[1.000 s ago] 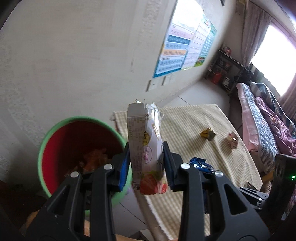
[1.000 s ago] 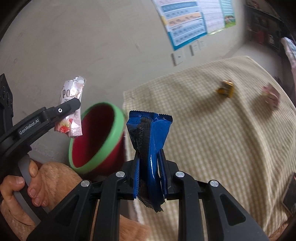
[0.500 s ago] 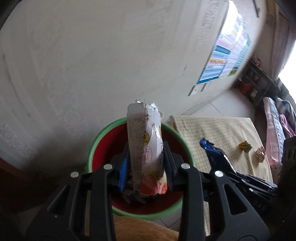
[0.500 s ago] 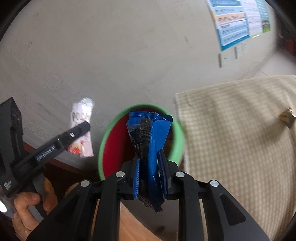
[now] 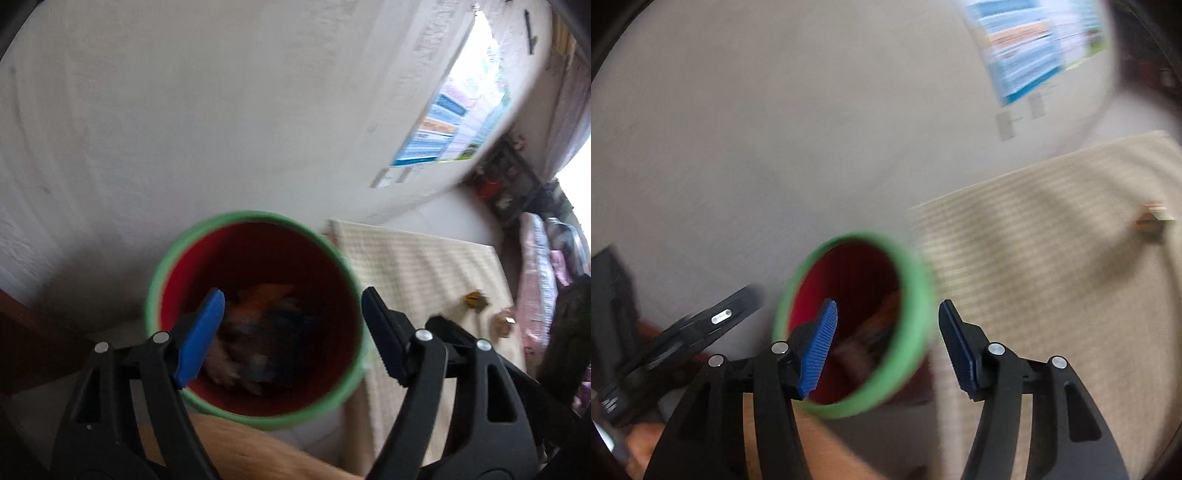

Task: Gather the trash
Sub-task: 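Grasp the gold foil wrapper with the left tool while the right tool grasps the pink wrapper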

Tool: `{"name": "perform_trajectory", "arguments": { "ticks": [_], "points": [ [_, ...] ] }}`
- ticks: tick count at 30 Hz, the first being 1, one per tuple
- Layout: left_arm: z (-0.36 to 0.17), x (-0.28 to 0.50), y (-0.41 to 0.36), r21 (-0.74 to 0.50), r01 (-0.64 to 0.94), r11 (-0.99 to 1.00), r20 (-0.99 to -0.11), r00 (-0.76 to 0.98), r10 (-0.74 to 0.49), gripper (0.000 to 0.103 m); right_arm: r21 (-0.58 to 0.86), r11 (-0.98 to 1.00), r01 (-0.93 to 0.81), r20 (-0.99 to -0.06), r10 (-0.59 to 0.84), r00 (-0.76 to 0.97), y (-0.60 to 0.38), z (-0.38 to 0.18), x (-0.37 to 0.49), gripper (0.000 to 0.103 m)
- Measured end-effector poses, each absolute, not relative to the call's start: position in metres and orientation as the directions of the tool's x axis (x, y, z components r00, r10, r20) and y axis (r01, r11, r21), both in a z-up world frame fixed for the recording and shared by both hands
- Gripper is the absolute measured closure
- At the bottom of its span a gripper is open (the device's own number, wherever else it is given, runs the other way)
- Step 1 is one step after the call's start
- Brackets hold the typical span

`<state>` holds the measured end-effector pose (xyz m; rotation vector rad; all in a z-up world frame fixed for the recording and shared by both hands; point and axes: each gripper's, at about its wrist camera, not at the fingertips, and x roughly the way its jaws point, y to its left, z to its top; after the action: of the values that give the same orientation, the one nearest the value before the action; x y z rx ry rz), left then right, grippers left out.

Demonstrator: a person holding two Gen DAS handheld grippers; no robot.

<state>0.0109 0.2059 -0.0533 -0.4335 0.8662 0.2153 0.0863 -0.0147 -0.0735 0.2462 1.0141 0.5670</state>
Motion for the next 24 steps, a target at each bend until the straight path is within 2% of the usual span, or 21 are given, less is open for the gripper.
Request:
{"name": "perform_trajectory", "arguments": {
  "ticks": [4,7,10,12,19,20,22,23,24],
  "points": [
    [-0.058,0.021,0.161,-0.278,-0.239,0.930,-0.762,0.644,-0.062,0.029,0.327,0.934,-0.146,-0.759,0.352,0.547,-0.101,-0.076,0.110,0.047],
    [-0.071,0.028,0.138,-0.283,-0.187,0.941,-0.768,0.631,-0.106,0.029,0.227,0.974,0.019,-0.763,0.166,0.624,-0.174,-0.077,0.127,0.041],
    [-0.079,0.035,0.121,-0.195,-0.165,0.967,-0.788,0.613,-0.055,0.029,0.136,0.980,0.144,-0.798,0.022,0.602,-0.237,-0.091,0.148,0.040],
    [-0.079,0.036,0.114,-0.171,-0.143,0.975,-0.784,0.619,-0.047,0.029,0.098,0.982,0.162,-0.835,-0.007,0.551,-0.257,-0.103,0.161,0.031],
    [-0.086,0.041,0.113,-0.130,-0.160,0.979,-0.811,0.585,-0.013,0.029,-0.105,0.993,0.055,-0.865,-0.118,0.487,-0.271,-0.137,0.188,0.031],
    [-0.086,0.042,0.112,-0.123,-0.161,0.979,-0.814,0.581,-0.007,0.029,-0.111,0.993,0.044,-0.866,-0.118,0.487,-0.275,-0.142,0.193,0.032],
    [-0.088,0.044,0.109,-0.106,-0.159,0.982,-0.821,0.571,0.004,0.029,-0.115,0.993,0.030,-0.868,-0.115,0.484,-0.274,-0.146,0.198,0.043],
    [-0.090,0.045,0.107,-0.095,-0.156,0.983,-0.825,0.565,0.010,0.029,-0.114,0.993,0.035,-0.870,-0.117,0.480,-0.275,-0.148,0.201,0.057],
    [-0.091,0.045,0.105,-0.086,-0.152,0.985,-0.828,0.561,0.014,0.029,-0.111,0.993,0.047,-0.871,-0.120,0.476,-0.278,-0.148,0.199,0.063]
  ]
}}
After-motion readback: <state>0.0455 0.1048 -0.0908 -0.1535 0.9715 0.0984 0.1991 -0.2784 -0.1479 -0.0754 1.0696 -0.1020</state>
